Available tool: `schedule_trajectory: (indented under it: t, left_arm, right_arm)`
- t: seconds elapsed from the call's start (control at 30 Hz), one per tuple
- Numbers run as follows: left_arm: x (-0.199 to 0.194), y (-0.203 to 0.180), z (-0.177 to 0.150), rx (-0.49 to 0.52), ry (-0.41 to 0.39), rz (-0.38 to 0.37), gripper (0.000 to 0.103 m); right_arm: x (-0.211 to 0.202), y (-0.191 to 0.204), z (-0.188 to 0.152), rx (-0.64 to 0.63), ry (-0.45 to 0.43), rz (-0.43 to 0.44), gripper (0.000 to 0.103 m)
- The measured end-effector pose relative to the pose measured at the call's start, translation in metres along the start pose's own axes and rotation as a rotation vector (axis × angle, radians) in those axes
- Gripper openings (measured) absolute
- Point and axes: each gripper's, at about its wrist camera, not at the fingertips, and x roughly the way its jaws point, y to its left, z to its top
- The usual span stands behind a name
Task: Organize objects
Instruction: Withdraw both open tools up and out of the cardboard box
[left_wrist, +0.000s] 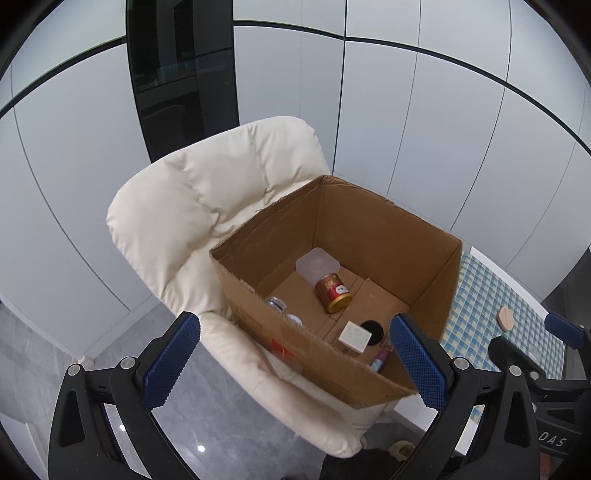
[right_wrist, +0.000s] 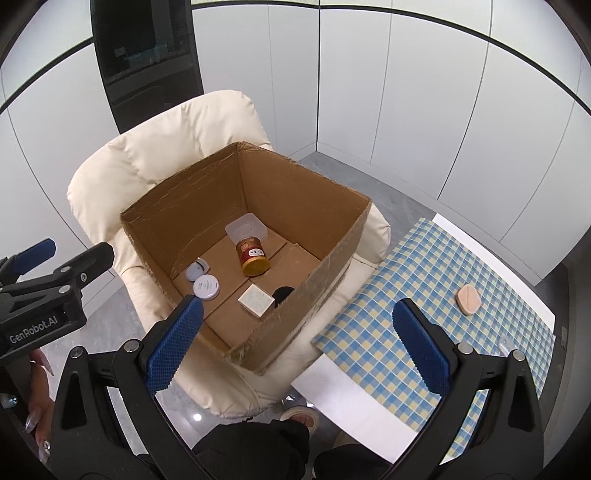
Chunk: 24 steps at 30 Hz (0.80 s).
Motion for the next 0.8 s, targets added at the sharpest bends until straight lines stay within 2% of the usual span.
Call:
schedule_trajectory:
  t: [0.8]
  left_arm:
    - [-0.066,-0.015,-0.052,0.079,-0.005,-0.011,0.103]
  right_arm:
    - [-0.077,0.001,-0.058,0.020,-0.018,0.013,0.103]
